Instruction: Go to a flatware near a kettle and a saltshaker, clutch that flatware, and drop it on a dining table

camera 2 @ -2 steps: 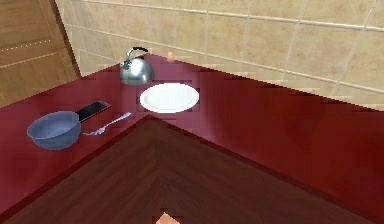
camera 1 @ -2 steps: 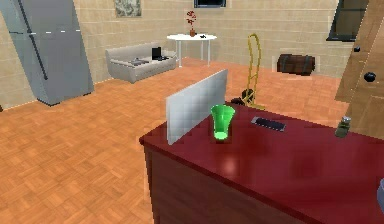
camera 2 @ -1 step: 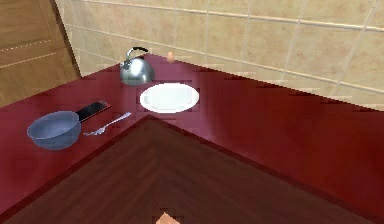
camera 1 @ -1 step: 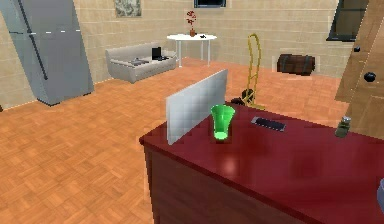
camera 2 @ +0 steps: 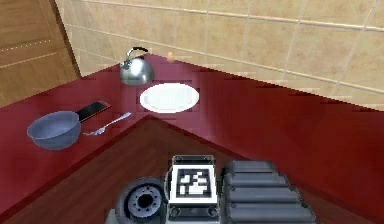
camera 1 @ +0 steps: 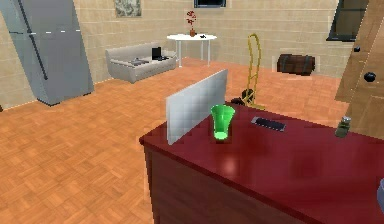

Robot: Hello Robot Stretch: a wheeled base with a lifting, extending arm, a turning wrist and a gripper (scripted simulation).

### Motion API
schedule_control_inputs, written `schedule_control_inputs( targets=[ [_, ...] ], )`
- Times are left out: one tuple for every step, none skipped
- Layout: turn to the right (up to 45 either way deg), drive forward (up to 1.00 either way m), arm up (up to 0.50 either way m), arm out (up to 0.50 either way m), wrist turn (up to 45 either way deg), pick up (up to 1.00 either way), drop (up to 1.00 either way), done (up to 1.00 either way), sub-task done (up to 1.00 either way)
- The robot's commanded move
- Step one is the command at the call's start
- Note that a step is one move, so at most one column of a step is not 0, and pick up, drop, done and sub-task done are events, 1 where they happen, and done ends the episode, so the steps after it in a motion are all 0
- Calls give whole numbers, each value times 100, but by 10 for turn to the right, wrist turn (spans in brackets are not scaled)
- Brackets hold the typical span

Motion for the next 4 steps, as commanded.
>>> schedule_control_inputs(
  targets=[
    [0, 0, 0, 42, 0, 0, 0, 0, 0],
    [0, 0, 0, 0, 450, 0, 0, 0, 0],
    [0, 0, 0, 0, 450, 0, 0, 0, 0],
    [0, 0, 0, 0, 450, 0, 0, 0, 0]
  ],
)
